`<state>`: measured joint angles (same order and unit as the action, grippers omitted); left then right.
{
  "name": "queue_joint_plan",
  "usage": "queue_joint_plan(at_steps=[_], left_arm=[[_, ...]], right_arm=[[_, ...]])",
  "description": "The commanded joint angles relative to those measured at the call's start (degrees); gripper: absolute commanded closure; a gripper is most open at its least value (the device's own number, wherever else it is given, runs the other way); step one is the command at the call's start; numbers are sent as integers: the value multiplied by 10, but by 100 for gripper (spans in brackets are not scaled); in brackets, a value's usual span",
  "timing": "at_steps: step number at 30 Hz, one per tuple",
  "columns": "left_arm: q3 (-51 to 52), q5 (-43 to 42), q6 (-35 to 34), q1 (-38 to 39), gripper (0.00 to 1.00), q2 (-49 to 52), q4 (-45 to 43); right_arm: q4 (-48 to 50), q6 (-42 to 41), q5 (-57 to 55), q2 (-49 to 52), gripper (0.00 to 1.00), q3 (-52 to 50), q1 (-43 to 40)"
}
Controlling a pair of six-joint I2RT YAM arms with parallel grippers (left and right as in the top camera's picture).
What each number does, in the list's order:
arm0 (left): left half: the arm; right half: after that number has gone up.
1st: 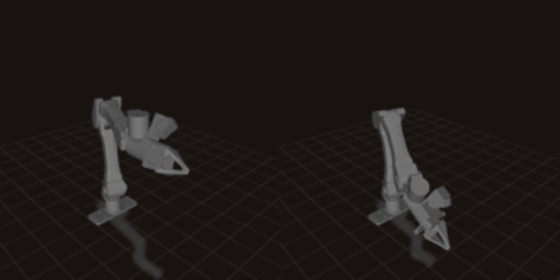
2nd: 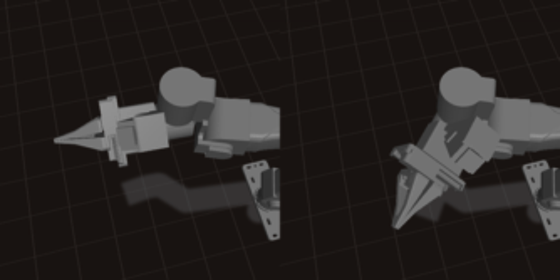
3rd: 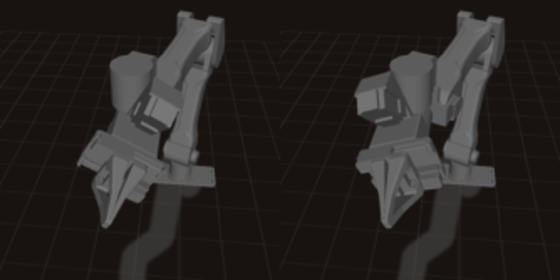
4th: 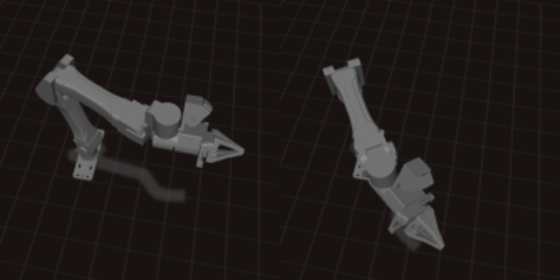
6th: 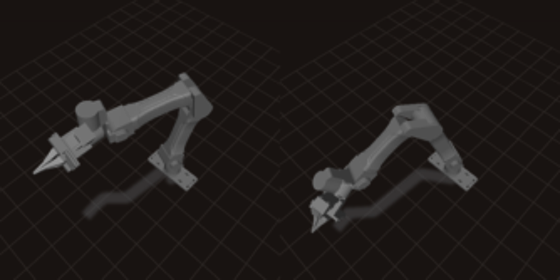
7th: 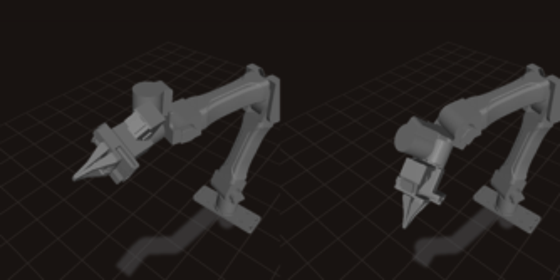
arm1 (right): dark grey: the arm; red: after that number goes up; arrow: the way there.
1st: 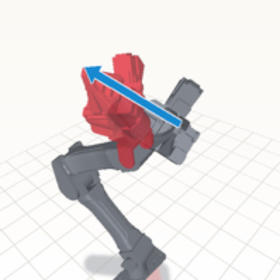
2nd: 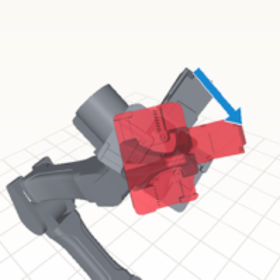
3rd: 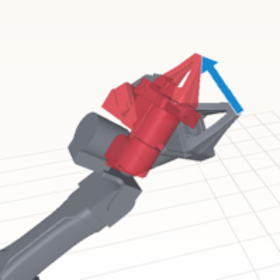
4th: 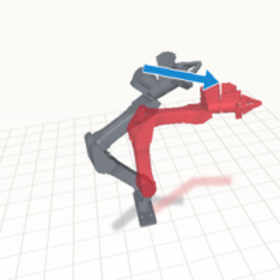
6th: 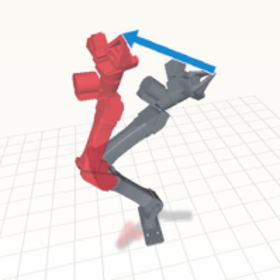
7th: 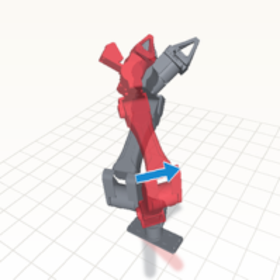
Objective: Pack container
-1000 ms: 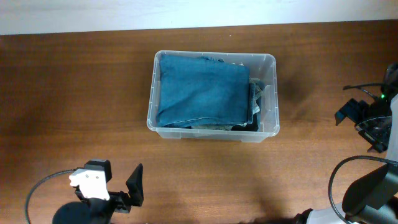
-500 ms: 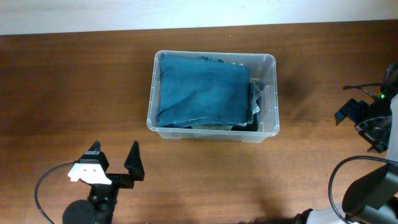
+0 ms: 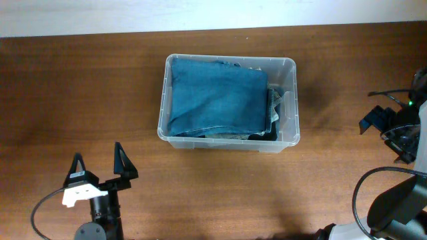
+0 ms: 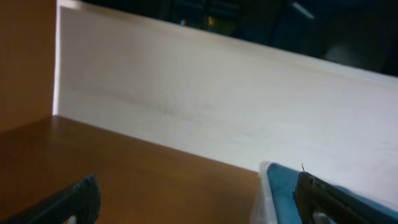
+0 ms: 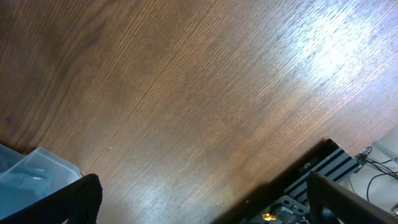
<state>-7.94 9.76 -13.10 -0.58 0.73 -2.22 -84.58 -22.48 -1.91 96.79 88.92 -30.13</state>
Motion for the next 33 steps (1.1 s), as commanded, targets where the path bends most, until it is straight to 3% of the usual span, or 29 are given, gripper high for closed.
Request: queue_joint_plan(at_steps=[1,4,9,15,33], left_arm=[[45,11,-2,-10,1,-4,-46],[75,19,-2,-11,1,-5,-76],[75,42,-1,-11,1,-5,-54],[75,70,-1,-14,1,-5,56],[74,64,-1,-38,1,-4,56]], right_arm=[[0,-5,0,-3,2,-1,-2],[0,-5,0,-3,2,-1,-2],[0,-5,0,-3,2,-1,-2],[0,-5,0,-3,2,-1,-2],[0,-5,0,-3,2,-1,-2]])
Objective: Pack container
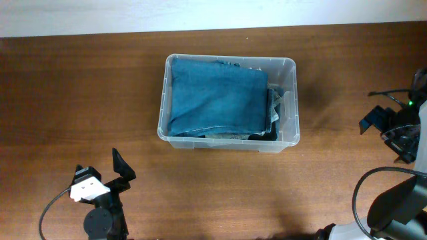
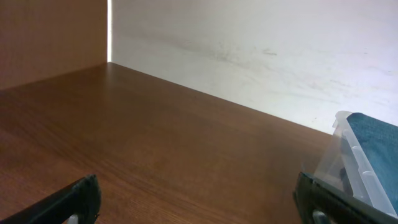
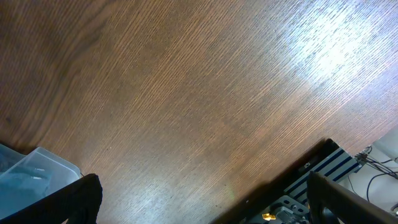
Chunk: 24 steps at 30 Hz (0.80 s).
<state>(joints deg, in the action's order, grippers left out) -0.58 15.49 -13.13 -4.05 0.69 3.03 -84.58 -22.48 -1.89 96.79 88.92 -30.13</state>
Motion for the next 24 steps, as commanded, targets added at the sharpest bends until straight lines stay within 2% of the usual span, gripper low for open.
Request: queue_joint_plan(at_steps=[1,19,24], left_arm=[[1,6,-1,-3,1,-3,3],[1,6,-1,-3,1,-3,3],[1,6,-1,-3,1,-3,3]], right_arm=[[0,-5,-1,-3,2,-1,-2],[0,-5,-1,0,2,-1,-2],[0,-5,-1,-56,2,-1,-2]])
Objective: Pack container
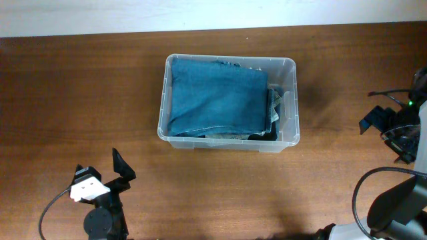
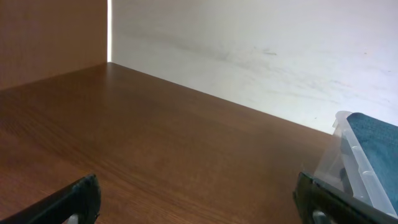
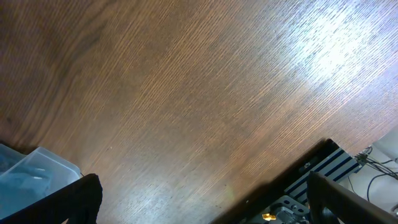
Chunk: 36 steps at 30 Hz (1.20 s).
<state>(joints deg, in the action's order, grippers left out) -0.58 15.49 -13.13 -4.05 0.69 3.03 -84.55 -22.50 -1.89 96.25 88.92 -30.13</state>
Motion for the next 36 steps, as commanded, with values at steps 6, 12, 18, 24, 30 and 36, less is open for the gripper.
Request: queue_joint_plan(at_steps=[6,12,18,24,30,36], left_arm=[[1,6,-1,-3,1,-3,3],[1,6,-1,-3,1,-3,3],[1,6,-1,-3,1,-3,3],[1,6,-1,-3,1,-3,3],[1,6,-1,-3,1,-3,3],[1,6,-1,-3,1,-3,3]], right_arm=[[0,-5,-1,-186,2,-1,37],[0,-5,-1,-307,2,-1,104],[0,-5,-1,-461,2,-1,148],[0,-5,-5,-542,2,-2,148],[-19,-5,-30,-578,2,-3,161],[-13,-5,-16,-613,2,-28,189]])
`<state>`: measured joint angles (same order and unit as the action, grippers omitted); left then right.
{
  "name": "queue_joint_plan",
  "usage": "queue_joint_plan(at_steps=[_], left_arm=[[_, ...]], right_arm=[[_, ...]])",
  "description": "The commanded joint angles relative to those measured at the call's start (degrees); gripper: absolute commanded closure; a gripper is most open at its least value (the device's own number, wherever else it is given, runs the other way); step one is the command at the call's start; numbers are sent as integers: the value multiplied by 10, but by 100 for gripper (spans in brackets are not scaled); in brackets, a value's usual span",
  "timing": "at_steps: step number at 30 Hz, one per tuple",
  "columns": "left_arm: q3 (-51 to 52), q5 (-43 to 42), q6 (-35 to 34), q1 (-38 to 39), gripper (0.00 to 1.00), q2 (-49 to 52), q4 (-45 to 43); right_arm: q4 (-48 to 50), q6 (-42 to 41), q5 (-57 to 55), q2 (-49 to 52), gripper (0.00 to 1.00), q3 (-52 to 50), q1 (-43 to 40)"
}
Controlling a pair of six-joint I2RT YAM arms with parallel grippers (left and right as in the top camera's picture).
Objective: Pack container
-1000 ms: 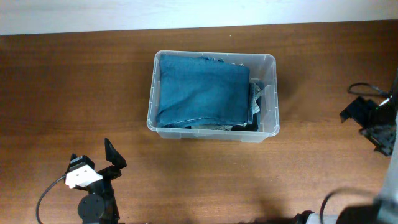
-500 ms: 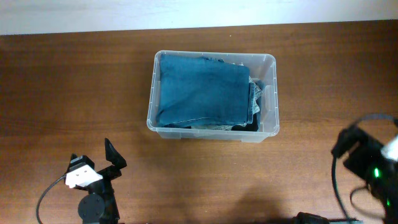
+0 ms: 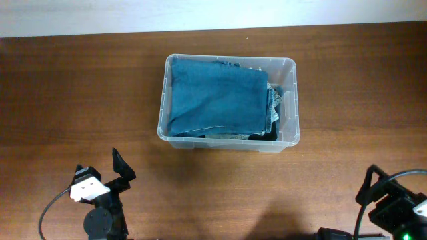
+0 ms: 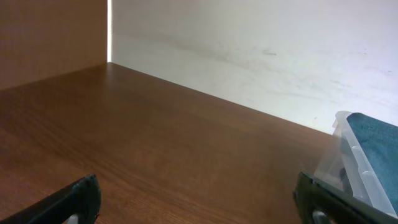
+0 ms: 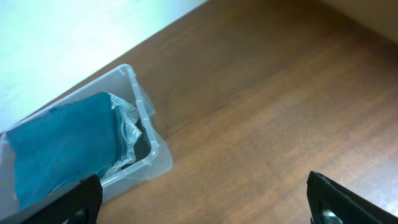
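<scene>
A clear plastic container (image 3: pixel 291 100) stands at the table's middle back, filled with folded blue denim (image 3: pixel 215 97) and darker clothes at its right end. My left gripper (image 3: pixel 100 175) rests open near the front left edge, well apart from the box; in its wrist view the container (image 4: pixel 354 168) shows at the right. My right gripper (image 3: pixel 387 190) sits open at the front right corner, empty; its wrist view shows the container (image 5: pixel 140 137) and denim (image 5: pixel 62 143) ahead at the left.
A pale wall (image 4: pixel 261 56) runs along the table's far edge. Bare brown wood (image 3: pixel 80 100) lies left and right of the box. A black cable (image 3: pixel 47 213) loops beside the left arm's base.
My right arm has moved from the table's right edge to the front right corner, and its camera now faces the container. The left arm and the container are unchanged.
My left gripper first stood raised at the front left, open. By the second moment it had dropped lower and back a little, and it stayed there. The right arm held still at the right edge until it came to the front right corner now.
</scene>
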<state>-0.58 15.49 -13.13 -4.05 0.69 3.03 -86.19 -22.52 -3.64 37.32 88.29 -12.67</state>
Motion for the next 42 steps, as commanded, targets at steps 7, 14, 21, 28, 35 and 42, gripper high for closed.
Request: queue_joint_plan(at_steps=[7,14,21,28,35,42], left_arm=[[1,6,-1,-3,1,-3,3],[1,6,-1,-3,1,-3,3],[1,6,-1,-3,1,-3,3],[1,6,-1,-3,1,-3,3],[1,6,-1,-3,1,-3,3],[1,6,-1,-3,0,-3,3]], right_arm=[[141,-2,22,-129,2,-243,19],[354,60,152,-214,2,-464,31],[477,116,151,-337,2,-636,106],[622,116,148,-371,2,-747,106],[815,116,149,-371,2,-841,113],[909,118,140,-371,2,-880,116]])
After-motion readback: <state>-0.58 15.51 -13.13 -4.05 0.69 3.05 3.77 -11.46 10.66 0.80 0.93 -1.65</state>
